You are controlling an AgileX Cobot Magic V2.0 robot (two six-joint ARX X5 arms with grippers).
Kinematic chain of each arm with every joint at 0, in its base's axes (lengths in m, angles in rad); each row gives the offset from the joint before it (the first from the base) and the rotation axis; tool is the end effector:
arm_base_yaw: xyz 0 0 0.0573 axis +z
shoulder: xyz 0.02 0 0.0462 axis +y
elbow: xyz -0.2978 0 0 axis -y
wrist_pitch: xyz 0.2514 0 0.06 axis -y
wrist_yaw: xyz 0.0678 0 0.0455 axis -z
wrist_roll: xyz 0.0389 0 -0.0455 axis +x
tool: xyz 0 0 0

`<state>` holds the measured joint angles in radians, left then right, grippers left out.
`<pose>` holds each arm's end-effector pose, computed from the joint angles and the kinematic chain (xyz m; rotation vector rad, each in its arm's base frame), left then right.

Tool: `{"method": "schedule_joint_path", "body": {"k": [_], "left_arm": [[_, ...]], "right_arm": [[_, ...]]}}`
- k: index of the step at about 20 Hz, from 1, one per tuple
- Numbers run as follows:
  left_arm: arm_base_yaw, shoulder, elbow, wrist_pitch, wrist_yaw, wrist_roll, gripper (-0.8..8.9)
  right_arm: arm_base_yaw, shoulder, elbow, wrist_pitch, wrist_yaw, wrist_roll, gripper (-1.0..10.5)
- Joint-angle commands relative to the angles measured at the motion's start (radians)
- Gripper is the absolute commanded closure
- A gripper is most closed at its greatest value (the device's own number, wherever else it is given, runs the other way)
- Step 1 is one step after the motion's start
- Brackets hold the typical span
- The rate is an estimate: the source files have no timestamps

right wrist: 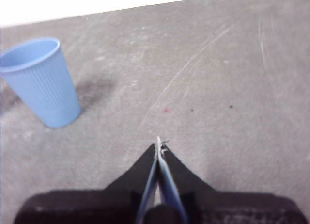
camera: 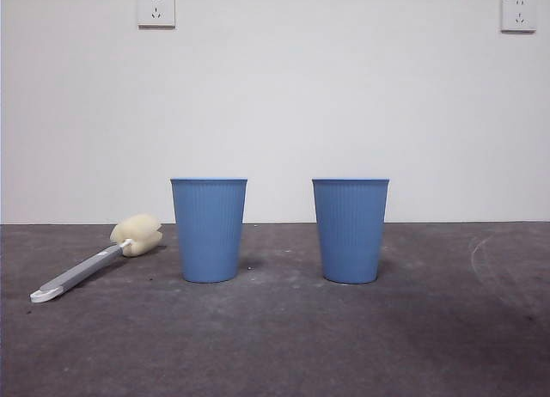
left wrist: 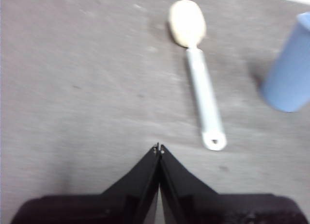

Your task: Pick up the cup brush,pick up the cup,insert the brush into the cup,clean the cup,put the cup brush back,put the cup back to the fixed position on the table

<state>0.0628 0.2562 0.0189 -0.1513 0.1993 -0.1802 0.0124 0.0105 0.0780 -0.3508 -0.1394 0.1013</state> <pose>0.0887 -0.0021 0.1380 -0.2285 0.3970 -0.0997 0.0710 0.0063 0.1537 0.1184 0.2904 0.1363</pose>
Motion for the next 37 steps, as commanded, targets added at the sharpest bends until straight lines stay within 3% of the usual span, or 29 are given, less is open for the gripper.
{"method": "schedule_joint_path", "body": {"k": [1,5,9,11,13,18,23,26,28,29,31,32,37], "left_arm": [[-0.003,0.001,0.009,0.002,0.072,-0.055,8.18],[-0.003,0.002,0.099,-0.085,0.092,-0.078,8.2],[-0.003,0.033,0.276,-0.171,0.106,-0.078,8.2],[-0.003,0.063,0.375,-0.216,0.138,-0.074,8.2],[-0.003,0.105,0.477,-0.295,0.176,-0.03,8.2],[-0.003,0.219,0.69,-0.564,0.228,0.108,8.2],[-0.003,0.306,0.806,-0.747,0.227,0.192,8.21],[-0.003,0.349,0.838,-0.792,0.227,0.211,8.17],[-0.003,0.382,0.855,-0.813,0.227,0.212,7.95],[-0.003,0.401,0.866,-0.829,0.227,0.212,6.99],[-0.003,0.433,0.881,-0.847,0.227,0.211,3.19],[-0.003,0.446,0.885,-0.853,0.228,0.212,1.74],[-0.019,0.499,0.887,-0.842,0.227,0.216,1.6]], "right_arm": [[0.0,-0.001,-0.01,0.017,-0.002,0.064,9.5],[0.0,0.0,0.02,0.133,-0.055,0.185,9.6],[0.0,0.05,0.143,0.152,-0.064,0.194,9.6],[0.0,0.111,0.236,0.123,-0.132,0.184,9.6],[0.0,0.189,0.346,0.048,-0.197,0.151,9.6],[0.0,0.399,0.626,-0.264,-0.332,-0.054,9.6],[0.0,0.526,0.761,-0.471,-0.344,-0.19,9.6],[0.0,0.573,0.792,-0.512,-0.344,-0.218,9.3],[0.0,0.596,0.8,-0.515,-0.344,-0.219,8.2],[0.0,0.607,0.803,-0.515,-0.344,-0.219,7.0],[0.0,0.619,0.804,-0.518,-0.344,-0.218,4.9],[0.0,0.624,0.804,-0.521,-0.344,-0.219,4.2],[0.0,0.628,0.804,-0.521,-0.344,-0.219,4.0]]}}
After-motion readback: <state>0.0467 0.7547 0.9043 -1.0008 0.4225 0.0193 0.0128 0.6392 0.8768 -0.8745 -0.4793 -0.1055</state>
